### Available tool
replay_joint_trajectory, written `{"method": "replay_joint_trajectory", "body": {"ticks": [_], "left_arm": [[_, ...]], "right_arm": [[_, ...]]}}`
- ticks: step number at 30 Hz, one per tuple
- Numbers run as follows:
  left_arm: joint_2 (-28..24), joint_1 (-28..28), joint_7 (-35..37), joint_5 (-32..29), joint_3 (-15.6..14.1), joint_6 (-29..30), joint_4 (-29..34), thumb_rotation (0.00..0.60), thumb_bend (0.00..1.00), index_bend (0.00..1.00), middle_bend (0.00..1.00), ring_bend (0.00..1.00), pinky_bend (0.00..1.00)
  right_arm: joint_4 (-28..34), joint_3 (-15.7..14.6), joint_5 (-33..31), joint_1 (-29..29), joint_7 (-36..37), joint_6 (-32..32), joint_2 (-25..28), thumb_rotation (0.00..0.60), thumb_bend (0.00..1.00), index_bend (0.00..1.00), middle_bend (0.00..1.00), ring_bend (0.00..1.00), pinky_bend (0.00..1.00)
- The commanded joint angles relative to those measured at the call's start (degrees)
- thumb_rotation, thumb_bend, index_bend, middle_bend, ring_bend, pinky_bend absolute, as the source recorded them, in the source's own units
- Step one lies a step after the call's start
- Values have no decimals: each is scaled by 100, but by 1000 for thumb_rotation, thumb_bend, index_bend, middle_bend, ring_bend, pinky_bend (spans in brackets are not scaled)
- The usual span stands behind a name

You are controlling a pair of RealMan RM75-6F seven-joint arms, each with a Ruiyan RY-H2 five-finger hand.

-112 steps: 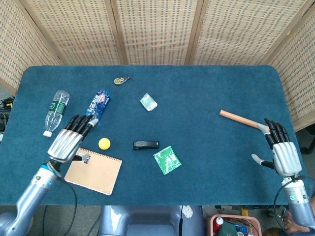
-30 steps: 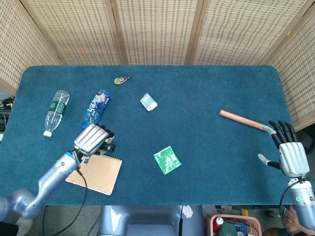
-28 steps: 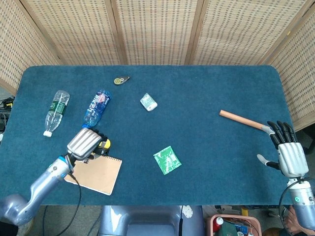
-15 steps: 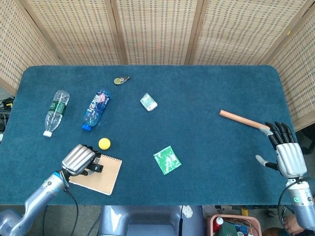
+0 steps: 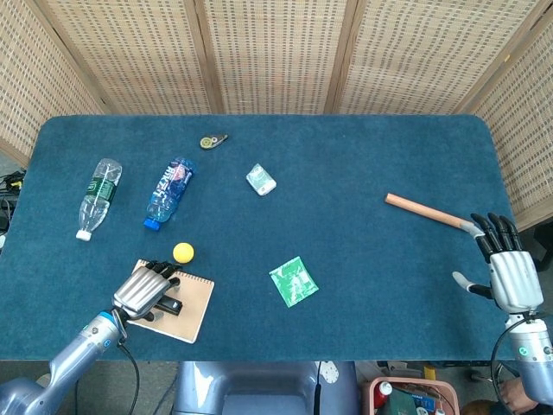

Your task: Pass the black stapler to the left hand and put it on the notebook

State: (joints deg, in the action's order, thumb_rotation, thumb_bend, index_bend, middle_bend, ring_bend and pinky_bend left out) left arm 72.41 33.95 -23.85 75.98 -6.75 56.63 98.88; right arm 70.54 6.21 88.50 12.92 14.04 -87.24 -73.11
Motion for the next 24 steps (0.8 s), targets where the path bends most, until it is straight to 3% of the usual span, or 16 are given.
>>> {"method": "replay_joint_trajectory", "body": {"ticks": [1, 8, 12, 15, 24], "left_arm": [[-187, -100, 170, 143, 6, 177, 146, 600, 0, 0, 0, 0, 0], [-735, -579, 872, 737, 100, 1247, 353, 600, 0, 0, 0, 0, 0], [-1011, -1252, 1461, 1010, 269, 2606, 266, 600, 0, 0, 0, 0, 0], [-992, -1593, 1601, 956, 417, 3191, 66, 600, 0, 0, 0, 0, 0], [-960, -2033, 1995, 774, 438, 3315, -194, 600, 0, 0, 0, 0, 0]], "right_arm": [[17, -2, 16, -3, -1, -12, 7, 600, 0, 174, 100, 0, 31], [139, -11, 117, -32, 3, -135, 62, 600, 0, 174, 100, 0, 28], [273, -9, 198, -72, -25, -277, 115, 600, 0, 174, 100, 0, 26], [324, -21, 229, -87, -69, -306, 129, 600, 0, 174, 100, 0, 22], [421, -47, 303, -125, -404, -375, 110, 600, 0, 174, 100, 0, 12]]}}
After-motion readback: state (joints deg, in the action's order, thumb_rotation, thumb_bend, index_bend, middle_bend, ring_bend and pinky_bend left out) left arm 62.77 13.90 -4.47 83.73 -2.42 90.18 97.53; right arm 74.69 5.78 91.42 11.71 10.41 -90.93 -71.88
